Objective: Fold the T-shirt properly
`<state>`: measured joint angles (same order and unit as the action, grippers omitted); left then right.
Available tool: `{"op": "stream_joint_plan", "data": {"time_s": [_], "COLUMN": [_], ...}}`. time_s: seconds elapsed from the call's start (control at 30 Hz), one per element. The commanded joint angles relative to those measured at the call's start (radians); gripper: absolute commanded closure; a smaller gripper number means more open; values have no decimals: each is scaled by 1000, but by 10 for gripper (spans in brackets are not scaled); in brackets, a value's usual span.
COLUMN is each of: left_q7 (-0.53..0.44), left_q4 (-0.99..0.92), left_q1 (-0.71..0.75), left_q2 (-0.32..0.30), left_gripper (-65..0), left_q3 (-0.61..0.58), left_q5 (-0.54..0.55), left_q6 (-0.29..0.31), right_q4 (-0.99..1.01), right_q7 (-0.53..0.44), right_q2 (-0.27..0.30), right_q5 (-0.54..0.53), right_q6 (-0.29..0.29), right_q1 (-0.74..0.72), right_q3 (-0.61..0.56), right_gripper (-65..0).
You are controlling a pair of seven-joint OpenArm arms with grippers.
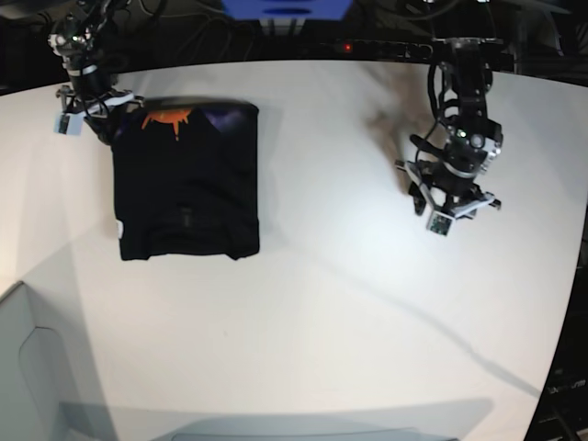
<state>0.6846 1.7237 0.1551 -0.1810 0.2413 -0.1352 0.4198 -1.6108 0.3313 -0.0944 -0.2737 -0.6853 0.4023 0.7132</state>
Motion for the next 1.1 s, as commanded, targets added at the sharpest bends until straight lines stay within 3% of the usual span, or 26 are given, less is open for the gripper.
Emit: {"op": "stream_joint_plan", "data": {"time_s": [0.0, 0.2, 0.3, 0.4, 0.43, 0.63, 0.8, 0.93, 1.07], "left_q7": [-21, 90, 172, 211, 205, 33, -93, -158, -265], "left_q4": [43, 235, 310, 305, 305, 304, 273, 132, -110], "left_q1": [4, 157, 278, 400, 447, 688, 861, 894, 828], "left_q2": [-5, 8, 41, 68, 88, 170, 216, 228, 205], "left_gripper": [-252, -242, -155, -8, 0, 0, 0, 0, 0], "left_q3": [7, 25, 46, 134, 166, 266, 293, 332, 338], "left_q5": [7, 7, 3, 1, 6, 9, 16, 105, 167], "left_q6": [-3, -3, -3, -3, -3, -3, -3, -5, -5], "right_q4": [-33, -181, -277, -336, -336, -277, -145, 54, 261], "right_q7": [-33, -36, 18, 122, 147, 253, 266, 240, 141], "right_q2": [8, -26, -54, -52, -49, -38, 55, 121, 155], "right_q5": [-19, -17, -16, -16, -16, -17, -17, -16, -16], "right_q6": [-13, -13, -13, -13, -13, -13, -13, -13, -13], "right_q1": [5, 63, 177, 320, 360, 452, 472, 424, 349], "right_q3": [7, 150, 193, 197, 197, 185, 78, -31, -105], "right_gripper": [0, 0, 0, 0, 0, 0, 0, 0, 0]}}
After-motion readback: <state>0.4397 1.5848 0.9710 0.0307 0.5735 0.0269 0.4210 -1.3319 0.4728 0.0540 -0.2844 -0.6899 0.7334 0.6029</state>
